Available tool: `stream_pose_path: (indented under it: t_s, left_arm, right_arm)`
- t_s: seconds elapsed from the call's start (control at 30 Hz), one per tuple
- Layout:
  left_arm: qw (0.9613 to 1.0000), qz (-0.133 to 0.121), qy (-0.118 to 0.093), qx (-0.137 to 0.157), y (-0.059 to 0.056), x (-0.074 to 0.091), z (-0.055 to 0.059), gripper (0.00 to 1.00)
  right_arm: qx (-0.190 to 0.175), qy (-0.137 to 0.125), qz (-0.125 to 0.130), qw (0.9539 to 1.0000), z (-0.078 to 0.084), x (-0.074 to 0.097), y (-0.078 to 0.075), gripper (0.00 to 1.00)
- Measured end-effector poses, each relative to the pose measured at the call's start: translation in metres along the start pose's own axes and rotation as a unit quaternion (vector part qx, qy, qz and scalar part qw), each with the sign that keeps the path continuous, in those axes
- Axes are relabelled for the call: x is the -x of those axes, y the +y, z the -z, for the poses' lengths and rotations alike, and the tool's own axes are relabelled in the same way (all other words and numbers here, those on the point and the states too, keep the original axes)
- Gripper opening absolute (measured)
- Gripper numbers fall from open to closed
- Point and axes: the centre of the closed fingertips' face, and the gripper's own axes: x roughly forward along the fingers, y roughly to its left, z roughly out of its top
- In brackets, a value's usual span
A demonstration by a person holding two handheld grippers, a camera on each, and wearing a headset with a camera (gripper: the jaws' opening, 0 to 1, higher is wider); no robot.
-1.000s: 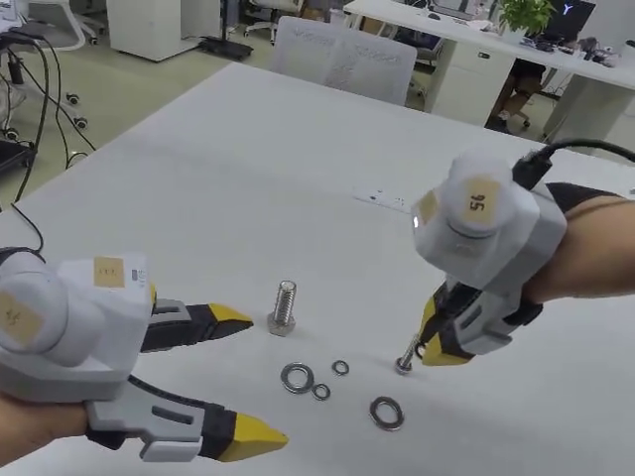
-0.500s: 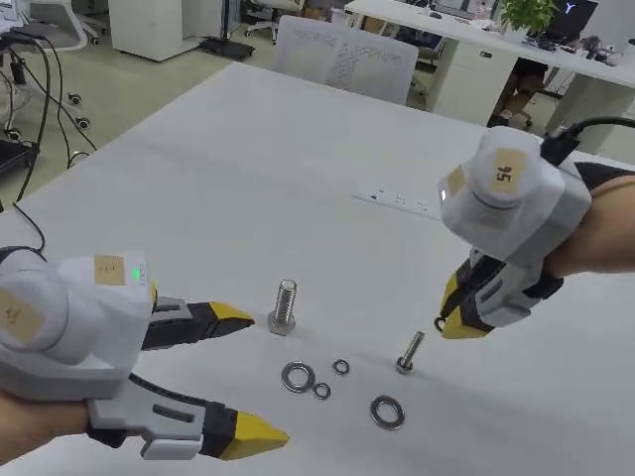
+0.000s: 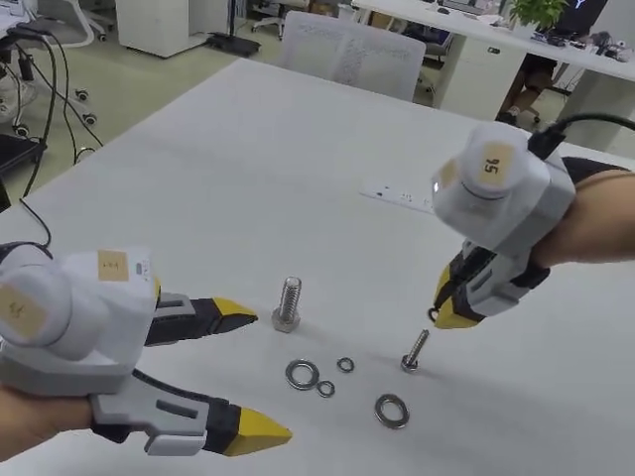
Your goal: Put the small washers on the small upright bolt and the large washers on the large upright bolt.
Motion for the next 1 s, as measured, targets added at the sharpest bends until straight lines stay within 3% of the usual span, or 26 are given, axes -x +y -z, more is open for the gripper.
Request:
stream_pose_path:
  t_s: [1.0]
  left_arm:
    - [1.0, 0.0, 0.004, 0.006, 0.002, -0.001, 0.003, 0.69]
  right_arm:
    - [-0.006, 0.019, -0.023, 0.9995, 0.01, -0.025, -0.001, 0.13]
